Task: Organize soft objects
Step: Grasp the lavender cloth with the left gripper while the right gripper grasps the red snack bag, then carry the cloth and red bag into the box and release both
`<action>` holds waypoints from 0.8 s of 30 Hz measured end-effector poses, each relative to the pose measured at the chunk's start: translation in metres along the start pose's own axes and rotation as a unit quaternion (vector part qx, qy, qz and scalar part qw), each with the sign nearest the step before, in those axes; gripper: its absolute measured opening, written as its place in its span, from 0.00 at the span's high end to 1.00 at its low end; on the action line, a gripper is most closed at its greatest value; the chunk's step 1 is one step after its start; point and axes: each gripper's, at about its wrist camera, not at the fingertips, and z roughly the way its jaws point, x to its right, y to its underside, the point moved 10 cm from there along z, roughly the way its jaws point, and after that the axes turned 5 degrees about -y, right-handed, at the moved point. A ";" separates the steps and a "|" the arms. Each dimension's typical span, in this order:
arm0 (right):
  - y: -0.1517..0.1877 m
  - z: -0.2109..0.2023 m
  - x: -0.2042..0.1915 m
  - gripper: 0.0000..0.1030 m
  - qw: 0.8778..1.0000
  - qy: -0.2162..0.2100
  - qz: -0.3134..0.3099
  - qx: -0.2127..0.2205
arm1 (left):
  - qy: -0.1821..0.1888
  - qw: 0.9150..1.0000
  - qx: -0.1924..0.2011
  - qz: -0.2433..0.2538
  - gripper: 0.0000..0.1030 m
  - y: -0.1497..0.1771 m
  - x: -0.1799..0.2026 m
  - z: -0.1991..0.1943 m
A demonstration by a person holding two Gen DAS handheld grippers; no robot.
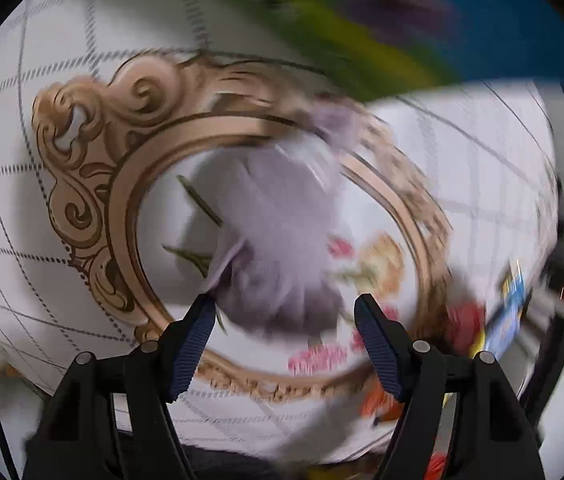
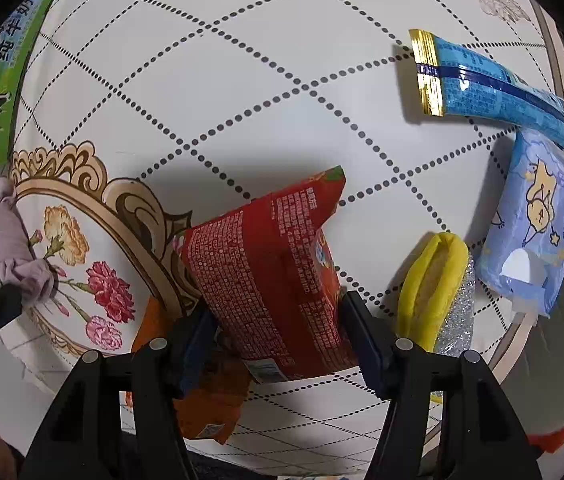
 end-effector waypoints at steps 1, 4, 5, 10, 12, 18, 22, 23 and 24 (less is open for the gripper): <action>-0.002 0.000 0.000 0.37 1.000 0.001 0.006 0.001 | -0.001 1.000 -0.001 -0.012 0.30 -0.005 -0.001 0.002; -0.003 0.001 -0.004 0.42 1.000 0.015 0.007 0.008 | -0.037 0.998 0.039 0.014 0.42 -0.014 -0.001 -0.008; -0.002 -0.001 -0.009 0.45 1.000 0.022 0.005 0.012 | -0.054 0.997 0.050 0.036 0.62 -0.014 0.000 -0.010; 0.005 -0.015 -0.023 0.52 0.999 0.025 0.007 0.031 | -0.102 0.981 0.079 0.142 0.78 0.000 0.002 -0.020; 0.006 -0.028 -0.028 0.52 0.999 0.014 0.011 0.045 | -0.116 0.973 0.093 0.174 0.78 0.012 -0.007 -0.029; 0.009 -0.086 -0.059 0.53 0.994 -0.032 0.019 0.099 | -0.108 0.953 0.126 0.255 0.78 0.051 -0.003 -0.071; 0.007 -0.130 -0.096 0.53 0.988 -0.076 0.016 0.130 | -0.075 0.941 0.162 0.288 0.78 0.053 0.008 -0.125; 0.010 -0.144 -0.105 0.53 0.987 -0.085 0.013 0.137 | -0.064 0.937 0.177 0.296 0.78 0.043 0.010 -0.143; 0.008 -0.154 -0.118 0.53 0.985 -0.095 0.008 0.145 | -0.055 0.934 0.187 0.299 0.78 0.037 0.011 -0.157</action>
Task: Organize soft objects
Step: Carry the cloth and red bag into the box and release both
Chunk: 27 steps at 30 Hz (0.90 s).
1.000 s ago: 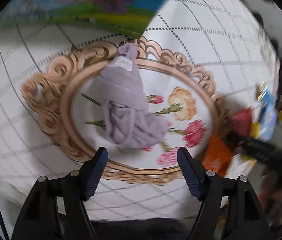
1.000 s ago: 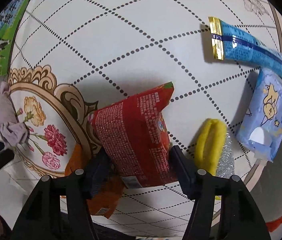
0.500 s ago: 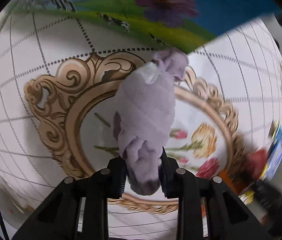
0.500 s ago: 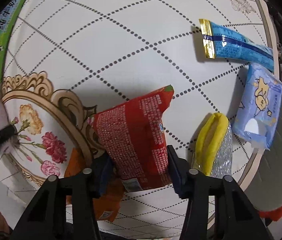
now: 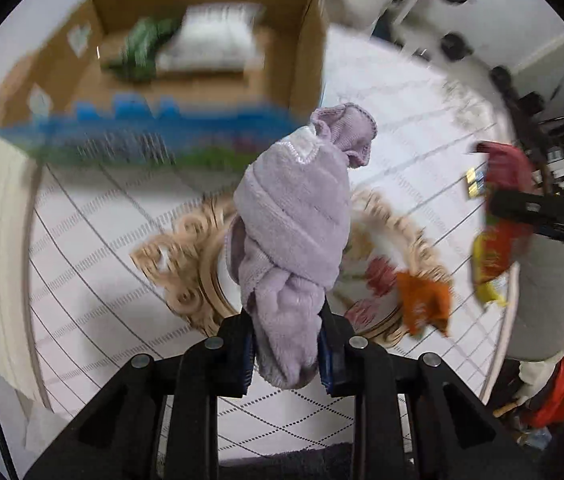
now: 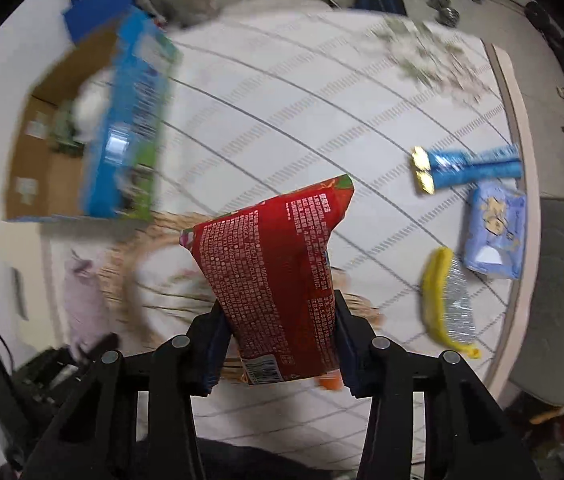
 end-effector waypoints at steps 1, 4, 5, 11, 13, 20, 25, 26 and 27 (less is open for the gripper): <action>-0.005 -0.008 -0.018 0.53 1.000 -0.012 -0.005 0.008 | 0.010 1.000 0.012 0.000 0.78 -0.009 -0.004 -0.015; -0.013 -0.025 -0.071 0.53 0.999 -0.041 -0.022 0.025 | 0.032 0.998 0.049 -0.004 0.78 -0.044 -0.015 -0.054; -0.017 -0.029 -0.085 0.53 0.998 -0.049 -0.026 0.027 | 0.034 0.998 0.059 -0.005 0.78 -0.058 -0.022 -0.065; -0.059 -0.013 -0.188 0.53 0.995 -0.098 -0.029 0.018 | -0.003 0.997 0.069 -0.015 0.78 -0.137 -0.112 -0.073; -0.076 0.010 -0.215 0.53 0.994 -0.105 -0.020 0.005 | -0.012 0.999 0.045 -0.023 0.78 -0.158 -0.141 -0.055; -0.110 0.106 -0.263 0.53 0.994 -0.091 0.022 -0.053 | 0.002 0.994 -0.097 -0.046 0.78 -0.185 -0.202 0.040; -0.111 0.152 -0.262 0.53 0.994 -0.064 0.034 -0.082 | 0.023 0.986 -0.160 -0.046 0.78 -0.177 -0.202 0.087; -0.111 0.158 -0.262 0.53 0.994 -0.059 0.034 -0.085 | 0.026 0.984 -0.168 -0.048 0.78 -0.174 -0.202 0.094; -0.111 0.162 -0.261 0.53 0.994 -0.056 0.035 -0.089 | 0.029 0.983 -0.173 -0.048 0.78 -0.172 -0.202 0.099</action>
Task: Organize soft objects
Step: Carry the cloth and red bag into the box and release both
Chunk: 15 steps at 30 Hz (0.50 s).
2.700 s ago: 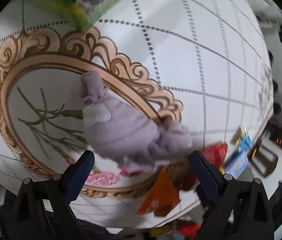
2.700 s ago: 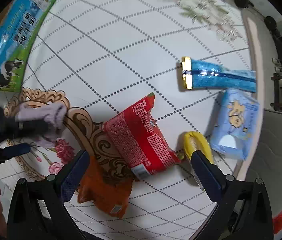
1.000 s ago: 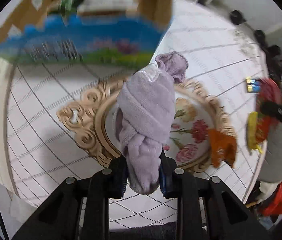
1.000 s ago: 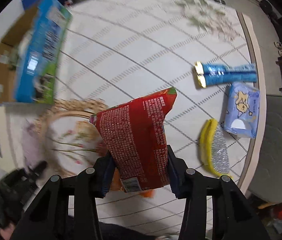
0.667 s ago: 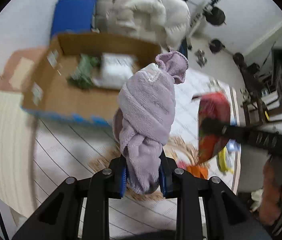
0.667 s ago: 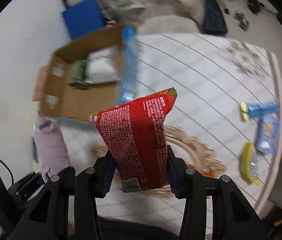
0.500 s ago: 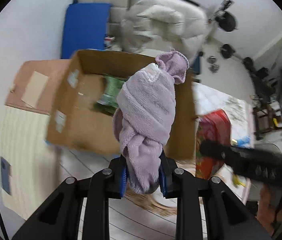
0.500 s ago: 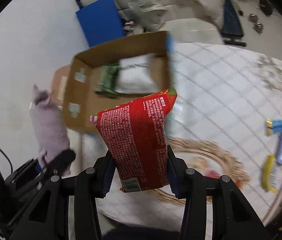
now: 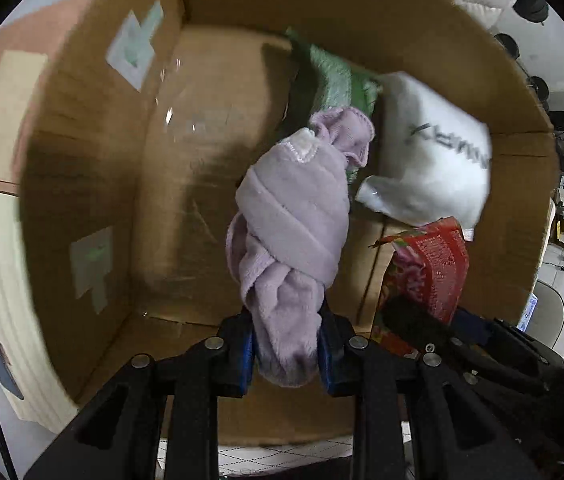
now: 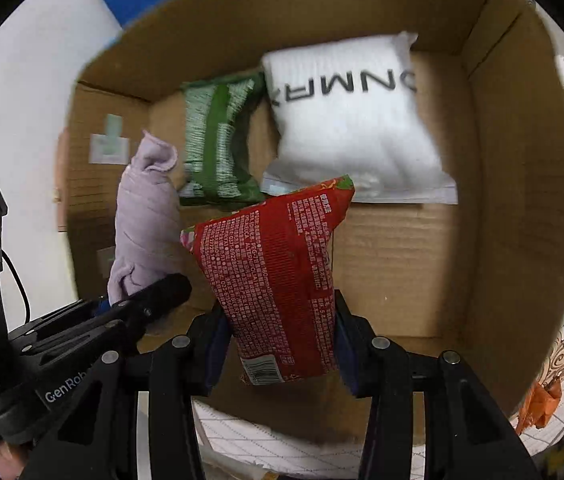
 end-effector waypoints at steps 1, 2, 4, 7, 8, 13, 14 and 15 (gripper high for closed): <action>0.000 0.005 0.002 0.53 1.000 0.003 0.003 -0.004 | 0.002 1.000 -0.005 0.001 0.78 -0.001 0.002 0.002; -0.001 0.008 0.003 0.53 1.000 0.005 0.005 -0.007 | 0.003 1.000 -0.010 0.002 0.78 0.001 0.003 0.006; -0.002 0.015 0.005 0.53 1.000 0.011 0.008 -0.011 | 0.005 1.000 -0.018 0.006 0.78 0.004 0.005 0.011; -0.004 0.023 0.003 0.53 1.000 0.016 0.008 -0.018 | 0.004 1.000 -0.030 0.007 0.76 0.008 0.007 0.017; -0.004 0.024 0.002 0.53 1.000 0.018 0.005 -0.020 | -0.001 0.999 -0.034 0.011 0.76 0.008 0.007 0.018; -0.003 0.017 -0.004 0.33 0.999 0.034 -0.024 -0.032 | -0.019 0.999 -0.033 0.011 0.66 0.011 0.006 0.003; -0.004 0.011 -0.003 0.20 0.998 0.047 -0.030 -0.025 | -0.023 0.999 -0.027 0.014 0.57 0.011 0.005 -0.003; -0.005 0.006 -0.002 0.16 0.998 0.055 -0.035 -0.018 | -0.027 0.999 -0.020 0.016 0.51 0.011 0.003 -0.008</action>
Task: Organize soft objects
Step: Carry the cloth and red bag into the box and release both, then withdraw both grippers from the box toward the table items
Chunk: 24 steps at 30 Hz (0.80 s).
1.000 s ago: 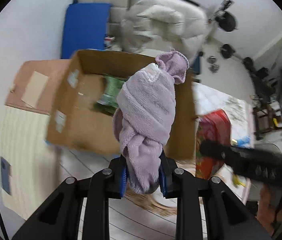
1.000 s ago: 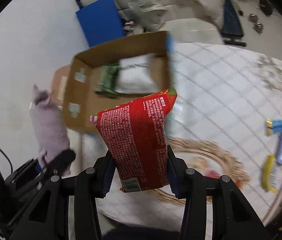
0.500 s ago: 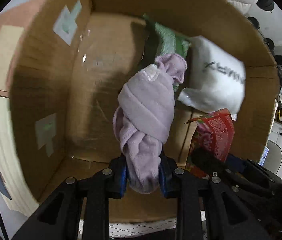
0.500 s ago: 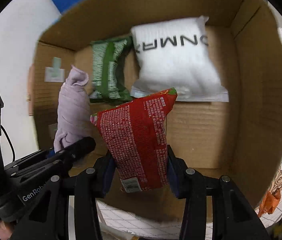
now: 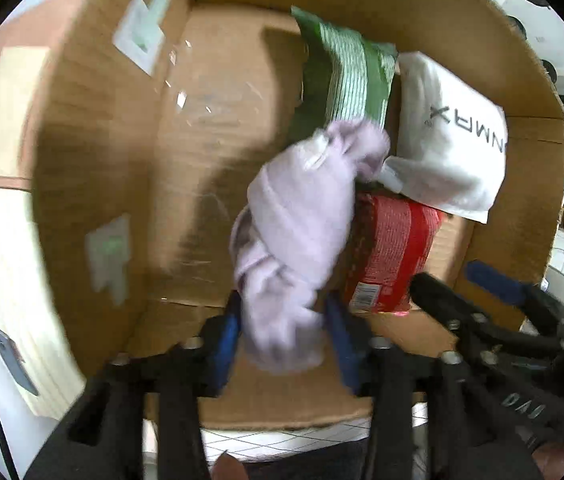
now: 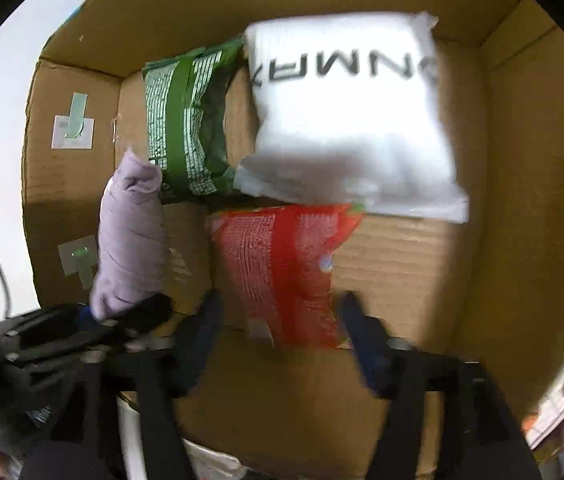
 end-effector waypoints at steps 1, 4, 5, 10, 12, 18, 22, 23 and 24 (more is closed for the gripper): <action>-0.001 -0.006 0.000 0.11 1.000 0.001 -0.003 0.005 | -0.005 1.000 0.007 0.000 0.38 0.001 -0.001 -0.005; 0.003 -0.021 0.000 0.07 1.000 -0.002 -0.004 0.011 | -0.008 1.000 0.028 -0.003 0.25 0.005 -0.003 -0.019; 0.005 -0.025 0.001 0.07 1.000 0.004 -0.006 0.016 | -0.002 1.000 0.030 -0.006 0.22 0.007 -0.005 -0.021; 0.012 -0.042 -0.004 0.02 0.999 0.031 -0.019 0.030 | -0.018 0.997 0.070 -0.006 0.10 0.012 -0.012 -0.041; 0.019 -0.051 -0.006 0.00 0.998 0.041 -0.027 0.046 | -0.033 0.994 0.101 0.000 0.06 0.015 -0.016 -0.055; 0.039 -0.076 0.006 0.00 0.992 0.064 -0.044 0.095 | -0.045 0.984 0.173 0.002 0.02 0.029 -0.017 -0.095; 0.056 -0.105 0.009 0.00 0.989 0.060 -0.046 0.129 | -0.052 0.977 0.209 0.004 0.01 0.046 -0.018 -0.120; 0.059 -0.110 0.007 0.00 0.987 0.063 -0.049 0.138 | -0.055 0.974 0.219 0.003 0.01 0.050 -0.017 -0.127; 0.065 -0.119 0.007 0.00 0.985 0.068 -0.051 0.151 | -0.059 0.972 0.228 0.005 0.01 0.055 -0.017 -0.132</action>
